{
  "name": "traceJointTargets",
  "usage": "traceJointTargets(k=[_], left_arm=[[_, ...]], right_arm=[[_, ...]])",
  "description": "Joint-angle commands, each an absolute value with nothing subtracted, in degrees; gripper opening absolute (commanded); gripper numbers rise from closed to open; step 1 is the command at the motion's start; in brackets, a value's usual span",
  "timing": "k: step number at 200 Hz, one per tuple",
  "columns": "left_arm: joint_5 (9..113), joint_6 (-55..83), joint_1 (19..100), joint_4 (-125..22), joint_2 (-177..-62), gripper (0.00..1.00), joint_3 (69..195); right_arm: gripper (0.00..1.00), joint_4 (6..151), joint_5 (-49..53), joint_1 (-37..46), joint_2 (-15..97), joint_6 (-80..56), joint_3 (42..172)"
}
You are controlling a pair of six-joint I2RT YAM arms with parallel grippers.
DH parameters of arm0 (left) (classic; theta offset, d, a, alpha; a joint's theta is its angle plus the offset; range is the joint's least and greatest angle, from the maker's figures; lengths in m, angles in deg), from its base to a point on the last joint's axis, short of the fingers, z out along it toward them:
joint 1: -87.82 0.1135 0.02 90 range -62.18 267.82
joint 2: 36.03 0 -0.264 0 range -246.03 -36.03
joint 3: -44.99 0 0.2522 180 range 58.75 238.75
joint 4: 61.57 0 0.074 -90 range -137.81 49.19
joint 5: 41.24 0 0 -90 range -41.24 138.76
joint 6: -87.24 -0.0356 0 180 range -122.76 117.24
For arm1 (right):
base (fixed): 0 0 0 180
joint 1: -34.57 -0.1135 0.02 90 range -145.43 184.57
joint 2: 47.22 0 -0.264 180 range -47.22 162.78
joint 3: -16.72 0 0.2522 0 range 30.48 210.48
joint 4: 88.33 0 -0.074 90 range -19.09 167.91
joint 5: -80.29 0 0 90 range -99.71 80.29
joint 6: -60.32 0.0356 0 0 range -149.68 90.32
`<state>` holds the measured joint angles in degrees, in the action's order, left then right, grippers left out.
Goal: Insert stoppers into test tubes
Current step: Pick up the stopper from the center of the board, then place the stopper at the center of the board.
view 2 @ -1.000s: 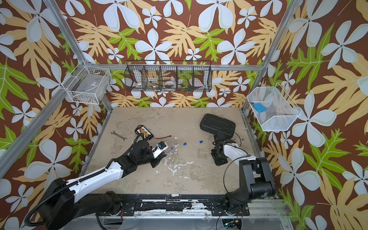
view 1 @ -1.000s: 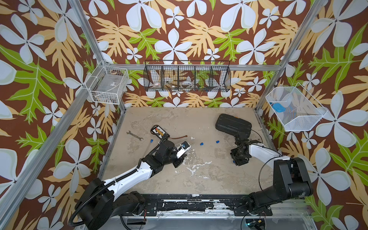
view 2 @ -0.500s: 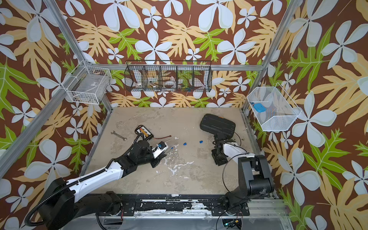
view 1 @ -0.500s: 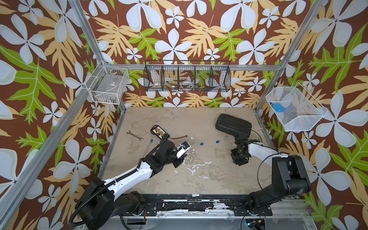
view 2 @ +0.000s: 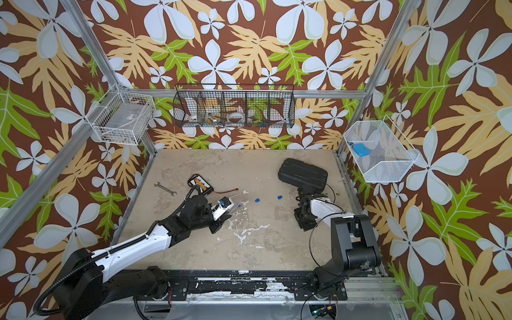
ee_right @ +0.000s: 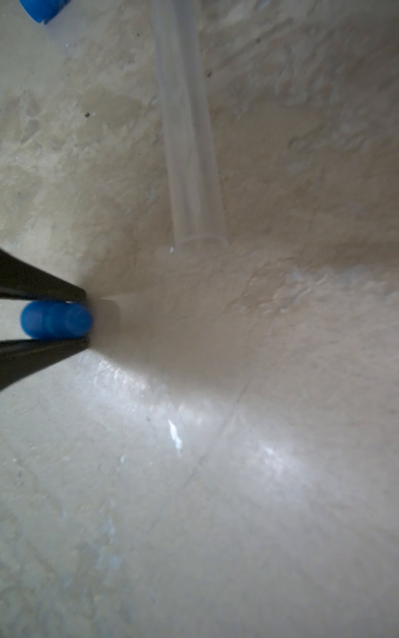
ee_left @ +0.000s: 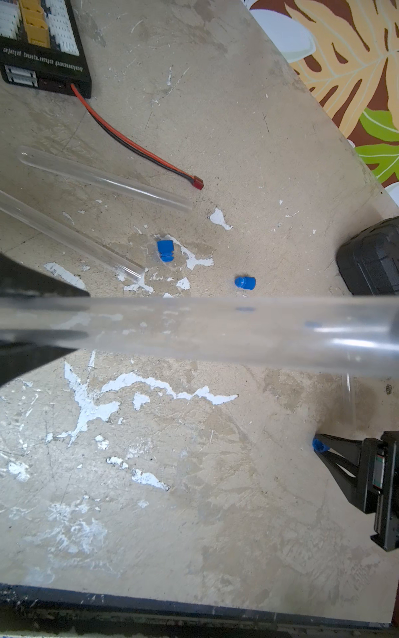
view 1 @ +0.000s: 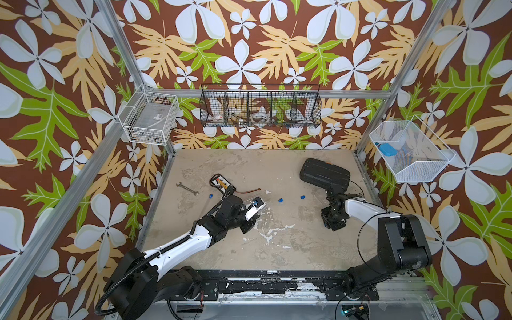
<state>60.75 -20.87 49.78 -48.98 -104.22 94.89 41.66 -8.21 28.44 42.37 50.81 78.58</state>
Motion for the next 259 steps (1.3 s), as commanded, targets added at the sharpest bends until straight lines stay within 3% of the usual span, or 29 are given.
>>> traceJointTargets(k=[1, 64, 119, 155, 215, 259], left_arm=[[59.5, -21.1, 49.9, -49.2, -103.7, 0.0, 95.1], [51.9, -16.1, 49.9, -51.2, -103.2, 0.0, 94.4], [48.7, -11.9, 49.9, -53.5, -102.9, 0.0, 93.5], [47.3, -11.0, 49.9, -54.2, -102.3, 0.0, 93.0], [44.6, -9.9, 50.1, -54.6, -99.1, 0.0, 90.8], [44.2, -9.1, 50.2, -54.7, -98.2, 0.0, 89.8]], right_arm=[[0.16, 41.6, -8.9, 28.4, 41.6, 49.8, 78.6], [0.13, 38.0, -10.3, 27.2, 33.3, 49.1, 79.1], [0.12, 34.1, -15.5, 17.0, 26.1, 40.1, 85.7], [0.12, 37.6, -15.9, 8.4, 27.0, 17.3, 90.1], [0.15, 42.8, 0.9, -1.6, 28.8, -23.1, 87.2], [0.16, 39.6, -2.6, -8.7, 35.6, -47.4, 87.5]])
